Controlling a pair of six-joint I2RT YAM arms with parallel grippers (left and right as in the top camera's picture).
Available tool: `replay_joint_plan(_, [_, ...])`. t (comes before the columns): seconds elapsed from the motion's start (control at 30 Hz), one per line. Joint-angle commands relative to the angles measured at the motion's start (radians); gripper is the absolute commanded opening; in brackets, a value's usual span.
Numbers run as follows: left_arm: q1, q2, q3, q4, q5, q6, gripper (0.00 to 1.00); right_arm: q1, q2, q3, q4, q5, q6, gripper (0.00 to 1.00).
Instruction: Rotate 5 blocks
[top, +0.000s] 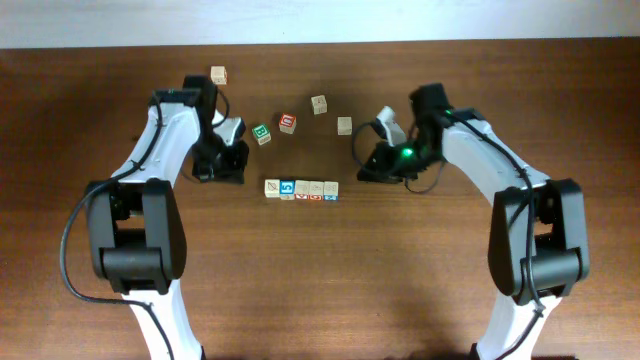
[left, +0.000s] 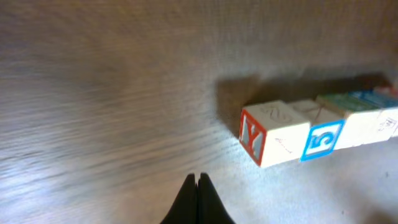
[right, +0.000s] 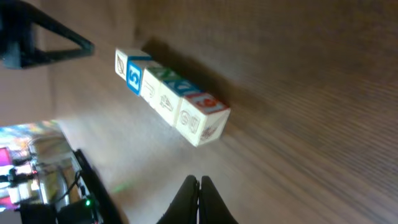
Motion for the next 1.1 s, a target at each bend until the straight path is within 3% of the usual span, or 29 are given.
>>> replay_joint_plan(0.0, [0.019, 0.009, -0.090, 0.066, 0.171, 0.119, 0.00, -0.026, -0.015, -0.125, 0.128, -0.172, -0.059, 0.05])
replay_joint_plan(0.3, [0.018, 0.009, -0.102, 0.125, 0.231, 0.126, 0.00, -0.025, -0.009, -0.283, 0.465, -0.153, 0.194, 0.04])
replay_joint_plan(0.7, [0.018, 0.009, -0.108, 0.169, 0.218, 0.095, 0.00, 0.061, -0.008, -0.288, 0.468, 0.122, 0.412, 0.05])
replay_joint_plan(1.07, [0.018, 0.009, -0.163, 0.170, 0.280, 0.095, 0.00, 0.066, -0.008, -0.288, 0.491, 0.100, 0.414, 0.05])
